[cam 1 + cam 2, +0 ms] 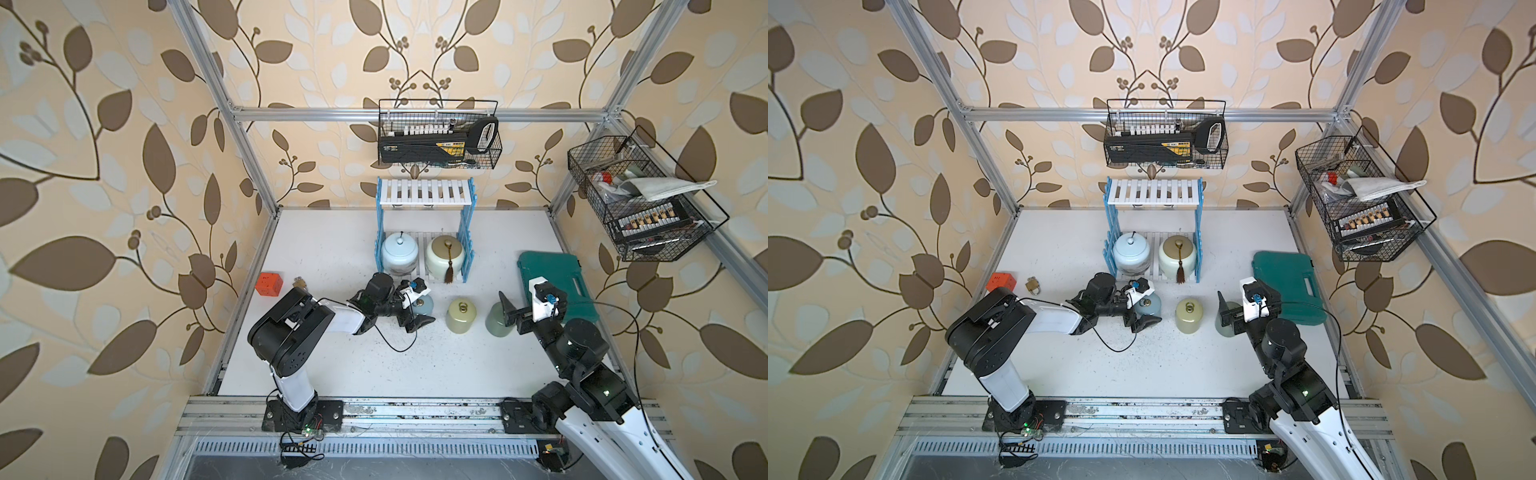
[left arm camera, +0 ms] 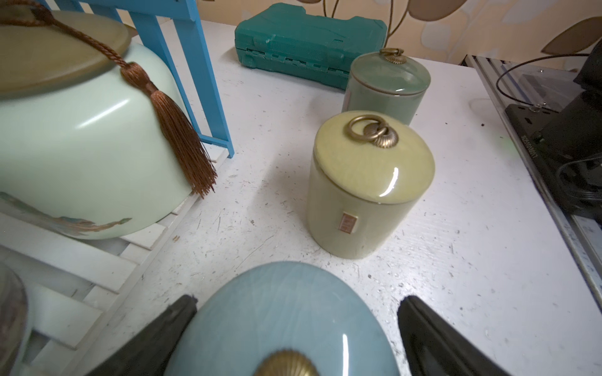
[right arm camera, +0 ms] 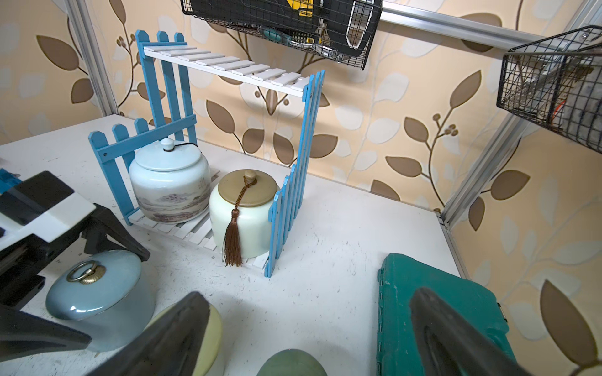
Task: Remove the tea canisters from the shelf
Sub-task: Place the tea canister at the center of the board, then pick up the tea canister from the shelf.
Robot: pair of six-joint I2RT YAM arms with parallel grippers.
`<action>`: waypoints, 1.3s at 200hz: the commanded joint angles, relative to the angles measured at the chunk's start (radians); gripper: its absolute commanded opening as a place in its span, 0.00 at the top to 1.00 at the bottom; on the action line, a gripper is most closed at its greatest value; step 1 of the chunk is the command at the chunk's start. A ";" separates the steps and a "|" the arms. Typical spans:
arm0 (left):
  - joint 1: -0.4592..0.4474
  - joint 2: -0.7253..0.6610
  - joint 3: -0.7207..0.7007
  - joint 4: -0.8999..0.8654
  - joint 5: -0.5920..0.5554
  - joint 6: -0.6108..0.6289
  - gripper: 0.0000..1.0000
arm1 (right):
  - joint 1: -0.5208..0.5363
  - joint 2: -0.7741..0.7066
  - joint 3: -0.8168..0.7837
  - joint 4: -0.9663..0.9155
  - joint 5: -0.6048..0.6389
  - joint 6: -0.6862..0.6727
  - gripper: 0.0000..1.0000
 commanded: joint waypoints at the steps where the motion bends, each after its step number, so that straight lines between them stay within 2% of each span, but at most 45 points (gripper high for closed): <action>1: -0.012 -0.079 -0.018 -0.022 0.000 0.009 0.01 | -0.004 0.008 -0.007 -0.003 0.031 0.014 0.01; 76: -0.011 -0.261 -0.118 -0.091 0.000 0.057 0.01 | -0.004 0.045 0.002 0.001 0.051 0.025 0.01; 93: -0.003 -0.335 -0.120 -0.137 -0.025 0.033 0.01 | -0.006 0.050 0.004 -0.011 0.070 0.030 0.01; 117: 0.052 -0.415 -0.183 -0.136 0.017 0.035 0.01 | -0.004 0.057 0.010 -0.003 0.073 0.035 0.01; 144: 0.145 -0.508 -0.203 -0.219 0.049 0.002 0.01 | -0.004 0.087 0.031 -0.034 0.060 0.054 0.01; 168: 0.210 -0.609 -0.243 -0.250 0.083 0.039 0.01 | -0.004 0.131 0.061 -0.031 0.032 0.063 0.01; 190: 0.274 -0.677 -0.217 -0.327 0.086 0.008 0.01 | -0.004 0.201 0.111 -0.064 0.023 0.107 0.01; 218: 0.332 -0.751 -0.218 -0.393 0.104 0.030 0.01 | -0.001 0.291 0.156 -0.057 -0.022 0.144 0.01; 260: 0.430 -0.855 -0.181 -0.538 0.103 -0.032 0.01 | 0.010 0.424 0.236 -0.015 -0.051 0.201 0.01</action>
